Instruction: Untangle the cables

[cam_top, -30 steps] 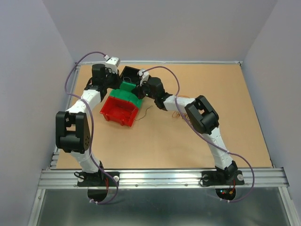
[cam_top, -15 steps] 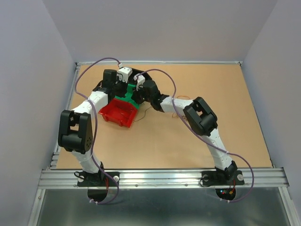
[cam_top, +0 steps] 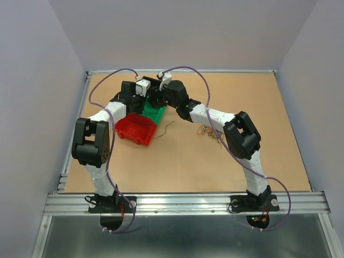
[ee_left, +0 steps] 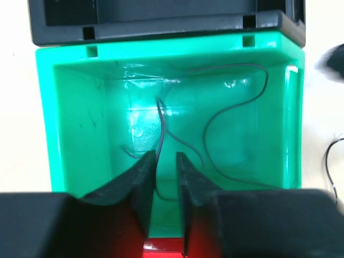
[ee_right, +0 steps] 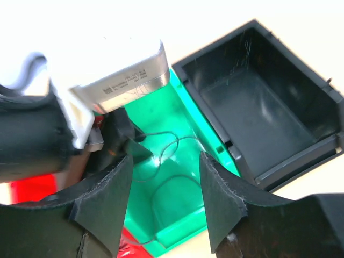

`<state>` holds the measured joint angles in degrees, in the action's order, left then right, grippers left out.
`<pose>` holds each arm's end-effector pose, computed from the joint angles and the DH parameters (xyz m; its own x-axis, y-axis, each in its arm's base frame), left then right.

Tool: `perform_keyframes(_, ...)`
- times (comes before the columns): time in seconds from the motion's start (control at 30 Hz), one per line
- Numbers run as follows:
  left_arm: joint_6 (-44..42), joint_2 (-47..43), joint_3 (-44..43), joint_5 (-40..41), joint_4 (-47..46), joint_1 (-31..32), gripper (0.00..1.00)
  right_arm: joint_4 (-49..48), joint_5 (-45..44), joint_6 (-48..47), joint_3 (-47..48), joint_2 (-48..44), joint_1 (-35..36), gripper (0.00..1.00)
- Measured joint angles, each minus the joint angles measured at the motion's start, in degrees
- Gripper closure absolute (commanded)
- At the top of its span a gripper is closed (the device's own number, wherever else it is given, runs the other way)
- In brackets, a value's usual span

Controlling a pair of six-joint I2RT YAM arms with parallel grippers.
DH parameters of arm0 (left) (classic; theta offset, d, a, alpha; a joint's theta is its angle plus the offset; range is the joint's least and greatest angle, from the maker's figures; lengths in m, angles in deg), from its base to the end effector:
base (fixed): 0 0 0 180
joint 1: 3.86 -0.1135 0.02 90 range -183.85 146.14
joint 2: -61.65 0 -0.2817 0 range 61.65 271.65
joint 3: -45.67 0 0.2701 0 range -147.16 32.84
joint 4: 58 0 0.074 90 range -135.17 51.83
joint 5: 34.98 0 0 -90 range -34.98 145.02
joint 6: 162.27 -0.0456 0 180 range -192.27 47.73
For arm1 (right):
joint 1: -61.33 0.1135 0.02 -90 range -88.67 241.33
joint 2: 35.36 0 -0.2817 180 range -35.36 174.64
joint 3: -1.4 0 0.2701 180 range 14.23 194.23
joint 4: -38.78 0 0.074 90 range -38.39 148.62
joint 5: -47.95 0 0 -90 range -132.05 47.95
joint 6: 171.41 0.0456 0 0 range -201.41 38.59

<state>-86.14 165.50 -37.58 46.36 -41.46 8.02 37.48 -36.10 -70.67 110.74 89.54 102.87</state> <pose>0.4245 -0.0963 0.2201 -0.4967 0.3467 -0.7957 0.4532 0.8854 0.1028 0.4138 0.3729 0.2427 -0.3181 -0.0342 -0.9475 -0.6875 0.6964 0.2057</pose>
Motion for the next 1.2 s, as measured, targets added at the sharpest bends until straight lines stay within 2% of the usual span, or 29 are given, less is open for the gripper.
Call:
perform_keyframes(0.33,0.13,-11.17,4.02,-2.05,-4.57,-1.38,0.35,0.42,-0.57,3.69,-8.59,-8.20,-1.01,0.32)
perform_keyframes(0.47,0.33,-14.67,5.77,-3.87,-7.08,-2.27,0.29,1.75,1.92,4.57,-15.34,-11.96,-1.27,0.17)
perform_keyframes(0.57,0.50,-16.85,8.11,-5.55,-8.33,-2.73,0.25,2.14,4.83,4.24,-17.94,-13.70,-1.33,0.14)
perform_keyframes(0.67,0.79,-18.95,10.16,-7.19,-9.18,-3.41,0.24,2.19,6.86,2.19,-19.06,-14.05,-0.96,0.18)
perform_keyframes(0.87,2.36,-21.44,11.72,-11.80,-12.13,-6.73,0.24,1.90,8.87,-3.98,-18.69,-12.41,1.05,0.36)
perform_keyframes(1.0,3.32,-21.40,11.72,-13.90,-12.66,-8.79,0.24,1.86,10.78,-8.39,-17.14,-8.00,1.75,0.42)
perform_keyframes(1.2,3.91,-21.35,11.72,-15.93,-12.94,-9.27,0.24,2.45,11.72,-13.20,-16.98,-4.85,1.97,0.44)
